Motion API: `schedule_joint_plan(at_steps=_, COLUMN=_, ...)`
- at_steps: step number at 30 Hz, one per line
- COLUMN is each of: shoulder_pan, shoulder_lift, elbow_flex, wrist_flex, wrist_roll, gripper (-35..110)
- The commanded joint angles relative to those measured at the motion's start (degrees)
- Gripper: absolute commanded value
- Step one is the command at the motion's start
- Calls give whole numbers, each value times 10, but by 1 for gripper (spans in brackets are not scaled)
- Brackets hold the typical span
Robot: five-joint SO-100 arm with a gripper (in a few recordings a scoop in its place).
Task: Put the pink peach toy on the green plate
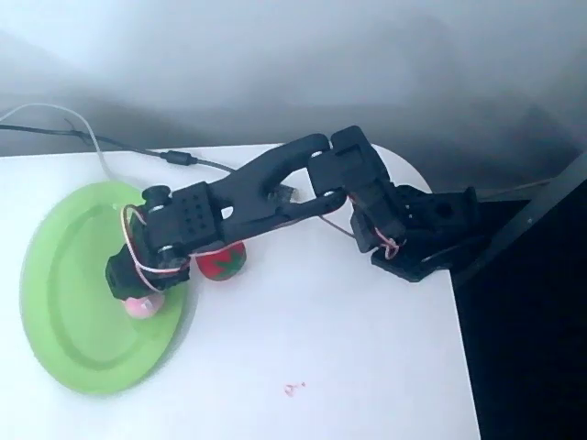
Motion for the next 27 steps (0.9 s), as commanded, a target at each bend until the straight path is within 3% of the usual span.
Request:
schedule_joint_plan(at_steps=1, shoulder_pan=-12, shoulder_lift=-1, elbow_flex=-11, wrist_flex=-26, wrist_roll=15, gripper=0)
schedule_joint_plan(at_steps=4, shoulder_pan=-11, shoulder_lift=-11, elbow_flex=-18, wrist_flex=-78, wrist_roll=24, gripper=0)
schedule_joint_plan(at_steps=11, shoulder_pan=-4, shoulder_lift=-25, elbow_flex=-33, wrist_flex=-92, wrist_roll=-26, gripper=0)
schedule_joint_plan(at_steps=12, shoulder_pan=-4, shoulder_lift=-25, elbow_flex=-33, wrist_flex=-101, wrist_roll=-32, gripper=3)
schedule_joint_plan(at_steps=15, shoulder_pan=-2, shoulder_lift=-20, elbow_flex=-33, wrist_flex=-134, wrist_roll=-17, gripper=35)
schedule_joint_plan(at_steps=18, shoulder_pan=3, shoulder_lift=-17, elbow_flex=-47, wrist_flex=-139, wrist_roll=2, gripper=50)
schedule_joint_plan(at_steps=27, shoulder_pan=16, shoulder_lift=89, elbow_flex=-61, wrist_flex=-139, wrist_roll=-29, gripper=51)
